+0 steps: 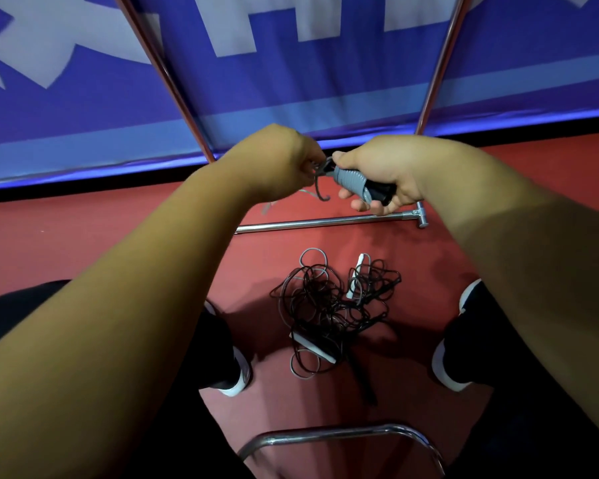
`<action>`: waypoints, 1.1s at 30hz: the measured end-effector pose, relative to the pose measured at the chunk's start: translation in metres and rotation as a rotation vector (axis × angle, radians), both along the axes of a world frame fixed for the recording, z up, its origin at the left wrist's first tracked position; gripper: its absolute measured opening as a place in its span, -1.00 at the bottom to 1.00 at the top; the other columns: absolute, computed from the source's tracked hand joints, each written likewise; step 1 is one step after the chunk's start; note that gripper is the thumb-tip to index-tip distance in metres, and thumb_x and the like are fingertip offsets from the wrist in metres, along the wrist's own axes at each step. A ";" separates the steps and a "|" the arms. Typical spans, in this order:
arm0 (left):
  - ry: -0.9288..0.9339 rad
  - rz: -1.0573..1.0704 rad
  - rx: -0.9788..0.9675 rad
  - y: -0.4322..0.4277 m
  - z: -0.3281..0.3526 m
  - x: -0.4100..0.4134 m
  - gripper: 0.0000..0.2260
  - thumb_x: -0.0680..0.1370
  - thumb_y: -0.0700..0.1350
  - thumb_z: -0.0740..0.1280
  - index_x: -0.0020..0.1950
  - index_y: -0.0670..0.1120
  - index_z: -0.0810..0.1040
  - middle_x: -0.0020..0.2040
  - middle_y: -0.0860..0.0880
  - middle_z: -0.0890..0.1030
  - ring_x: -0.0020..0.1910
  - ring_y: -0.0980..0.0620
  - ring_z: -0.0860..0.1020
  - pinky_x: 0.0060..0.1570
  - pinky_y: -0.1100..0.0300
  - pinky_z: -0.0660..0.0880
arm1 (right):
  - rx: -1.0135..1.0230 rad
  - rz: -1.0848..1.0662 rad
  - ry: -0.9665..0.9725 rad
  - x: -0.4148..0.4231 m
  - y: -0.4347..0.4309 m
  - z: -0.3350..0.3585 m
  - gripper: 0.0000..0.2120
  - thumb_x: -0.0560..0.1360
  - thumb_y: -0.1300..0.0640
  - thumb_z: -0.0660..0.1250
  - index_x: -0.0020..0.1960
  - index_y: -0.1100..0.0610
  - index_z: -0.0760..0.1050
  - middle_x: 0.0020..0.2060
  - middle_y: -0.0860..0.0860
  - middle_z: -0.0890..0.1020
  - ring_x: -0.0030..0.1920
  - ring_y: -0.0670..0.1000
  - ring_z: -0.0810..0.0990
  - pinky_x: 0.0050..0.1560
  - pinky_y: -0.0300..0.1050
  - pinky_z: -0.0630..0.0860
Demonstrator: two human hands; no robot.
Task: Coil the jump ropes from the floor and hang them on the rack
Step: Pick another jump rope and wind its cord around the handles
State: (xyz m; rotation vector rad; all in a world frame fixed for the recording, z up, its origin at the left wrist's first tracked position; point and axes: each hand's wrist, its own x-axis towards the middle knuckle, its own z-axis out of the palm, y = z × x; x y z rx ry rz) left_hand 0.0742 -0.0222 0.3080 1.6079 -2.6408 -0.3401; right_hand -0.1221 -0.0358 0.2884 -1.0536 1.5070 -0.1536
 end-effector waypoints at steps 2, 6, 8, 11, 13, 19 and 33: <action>0.051 0.099 0.087 0.001 0.000 -0.003 -0.75 0.52 -0.02 0.39 0.18 0.01 0.68 -0.05 0.01 0.75 0.00 -0.07 0.66 0.03 0.03 0.56 | -0.039 -0.012 -0.031 0.002 0.001 -0.002 -0.62 0.72 -0.23 0.20 0.28 0.04 0.53 0.03 0.05 0.71 -0.39 -0.03 0.66 -0.45 -0.24 0.48; 0.437 0.296 0.404 0.000 -0.006 0.000 -0.77 0.58 0.02 0.49 0.04 -0.14 0.64 -0.13 -0.02 0.75 -0.18 0.07 0.67 -0.11 0.17 0.59 | -0.095 -0.030 -0.063 0.005 0.003 -0.002 -0.66 0.71 -0.23 0.24 0.23 0.00 0.58 0.09 0.04 0.74 -0.27 -0.02 0.71 -0.40 -0.17 0.55; 0.551 0.349 0.479 0.002 -0.010 0.001 -0.79 0.60 -0.03 0.49 -0.02 -0.18 0.62 -0.16 -0.07 0.67 -0.21 0.06 0.60 -0.20 0.26 0.57 | -0.137 -0.056 -0.075 0.007 0.003 0.000 -0.65 0.70 -0.23 0.25 0.16 0.02 0.62 0.03 0.01 0.75 -0.28 -0.03 0.67 -0.40 -0.19 0.52; 0.641 0.358 0.471 0.001 -0.012 0.002 -0.88 0.59 -0.09 0.47 -0.10 -0.11 0.63 -0.16 -0.04 0.69 -0.16 0.06 0.60 0.01 0.16 0.61 | -0.159 -0.117 -0.133 0.010 0.002 0.003 -0.64 0.69 -0.22 0.25 0.06 0.03 0.65 -0.15 -0.03 0.73 -0.37 -0.05 0.57 -0.44 -0.24 0.38; 0.723 0.351 0.484 0.001 -0.008 0.001 -0.91 0.60 -0.17 0.41 -0.10 -0.09 0.65 -0.11 -0.02 0.75 -0.09 0.07 0.68 0.18 0.09 0.61 | -0.137 -0.156 -0.194 0.011 0.002 0.006 -0.68 0.67 -0.19 0.27 0.07 0.03 0.64 -0.20 -0.02 0.71 -0.39 -0.02 0.54 -0.44 -0.26 0.31; 0.688 0.386 0.512 0.007 -0.004 -0.006 -0.92 0.60 -0.26 0.27 0.07 -0.16 0.44 -0.16 -0.12 0.76 -0.39 -0.17 0.65 -0.26 -0.07 0.62 | -0.094 -0.250 -0.342 0.009 0.000 0.012 -0.71 0.63 -0.18 0.25 0.12 0.01 0.56 -0.18 -0.01 0.64 -0.42 -0.03 0.49 -0.43 -0.27 0.21; 1.215 0.406 0.510 -0.002 -0.006 -0.002 -0.74 0.70 0.07 0.31 0.07 -0.13 0.52 0.03 -0.15 0.71 0.02 -0.11 0.61 -0.05 0.08 0.51 | -0.184 -0.347 -0.260 0.004 0.003 0.004 -0.63 0.59 -0.27 0.36 0.18 -0.01 0.58 -0.15 -0.01 0.67 -0.42 -0.04 0.52 -0.45 -0.28 0.27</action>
